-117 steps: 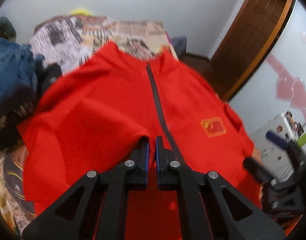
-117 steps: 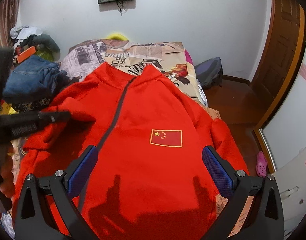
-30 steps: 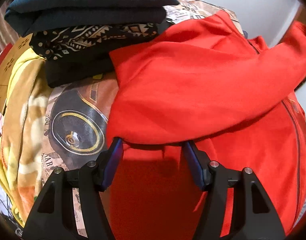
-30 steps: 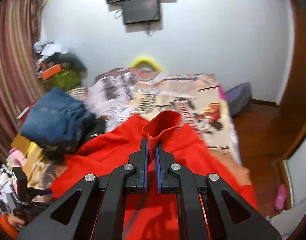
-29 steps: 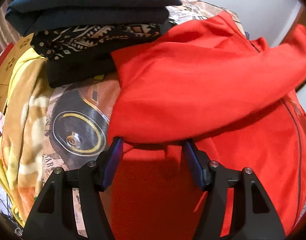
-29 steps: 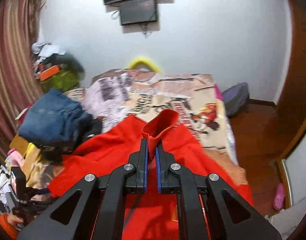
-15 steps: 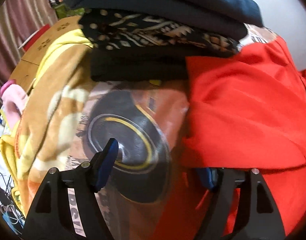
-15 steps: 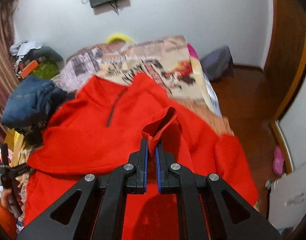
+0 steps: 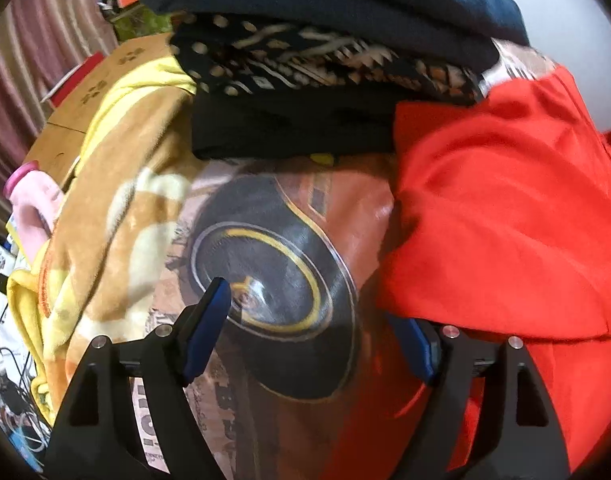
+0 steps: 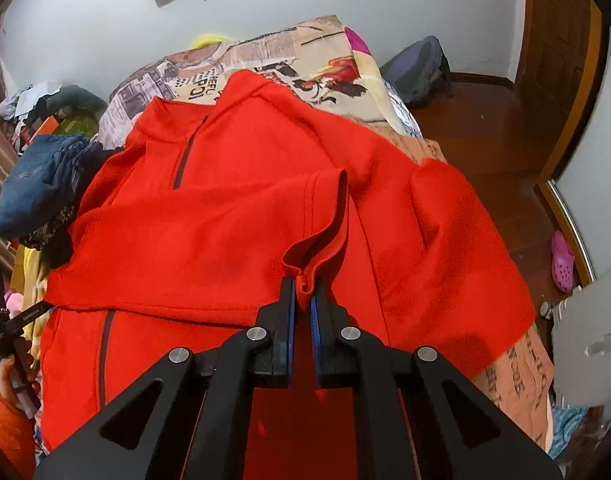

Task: Fold large clothes

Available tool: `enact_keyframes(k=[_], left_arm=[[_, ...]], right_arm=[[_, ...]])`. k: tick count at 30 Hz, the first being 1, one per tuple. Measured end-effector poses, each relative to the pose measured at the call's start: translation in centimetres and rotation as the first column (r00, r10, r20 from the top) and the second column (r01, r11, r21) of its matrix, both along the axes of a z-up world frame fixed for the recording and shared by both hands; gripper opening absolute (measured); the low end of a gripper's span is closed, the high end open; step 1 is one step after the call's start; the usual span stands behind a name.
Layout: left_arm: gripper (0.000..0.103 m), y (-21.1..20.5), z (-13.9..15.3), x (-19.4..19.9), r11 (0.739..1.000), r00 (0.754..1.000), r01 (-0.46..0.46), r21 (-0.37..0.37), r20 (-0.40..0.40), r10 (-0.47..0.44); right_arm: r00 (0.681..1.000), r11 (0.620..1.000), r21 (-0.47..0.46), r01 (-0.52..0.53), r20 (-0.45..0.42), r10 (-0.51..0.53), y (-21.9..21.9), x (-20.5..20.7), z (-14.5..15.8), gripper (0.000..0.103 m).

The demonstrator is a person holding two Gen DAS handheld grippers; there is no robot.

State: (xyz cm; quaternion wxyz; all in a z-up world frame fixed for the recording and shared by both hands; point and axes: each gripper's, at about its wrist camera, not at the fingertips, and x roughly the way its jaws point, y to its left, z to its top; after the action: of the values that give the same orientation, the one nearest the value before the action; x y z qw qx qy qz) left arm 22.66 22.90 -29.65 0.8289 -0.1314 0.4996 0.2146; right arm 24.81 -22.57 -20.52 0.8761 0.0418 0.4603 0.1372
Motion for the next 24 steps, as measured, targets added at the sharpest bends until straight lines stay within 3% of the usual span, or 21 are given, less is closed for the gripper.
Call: enact_keyframes(k=[7,9,13,18,22,24], left_arm=[[0.078,-2.5,0.3,-1.1,0.993,0.993,0.112,0.04,-0.045,-0.11],[0.079,-2.9,1.0,-1.8,0.991,0.992,0.124,0.041,-0.032,-0.123],[0.079,-3.8,3.2,-2.8,0.989,0.99,0.14,0.054,0.003,-0.141],[0.079,-5.2,7.0,-3.0,0.979,0.981,0.17,0.109,0.074,-0.179],[0.079,-6.9,10.2,-2.5,0.971,0.964,0.199,0.132,0.149,-0.218],[0.079,-7.8,11.6,-2.1,0.965,0.953,0.219,0.143,0.18,-0.243]], right_arm=[[1.0,0.999,-0.042,-0.012,-0.017,0.012,0.1,-0.6,-0.3,0.011],[1.0,0.998,-0.061,0.012,-0.016,-0.013,-0.2,-0.7,0.0,0.016],[1.0,0.995,-0.094,0.028,0.001,-0.028,-0.8,-1.2,1.0,0.017],[0.997,0.991,-0.119,0.056,0.056,-0.05,-2.1,-1.8,3.0,0.022],[0.988,0.989,-0.104,0.107,0.124,-0.094,-3.4,-2.1,4.6,0.053],[0.98,0.987,-0.082,0.14,0.155,-0.126,-4.5,-2.4,5.1,0.06]])
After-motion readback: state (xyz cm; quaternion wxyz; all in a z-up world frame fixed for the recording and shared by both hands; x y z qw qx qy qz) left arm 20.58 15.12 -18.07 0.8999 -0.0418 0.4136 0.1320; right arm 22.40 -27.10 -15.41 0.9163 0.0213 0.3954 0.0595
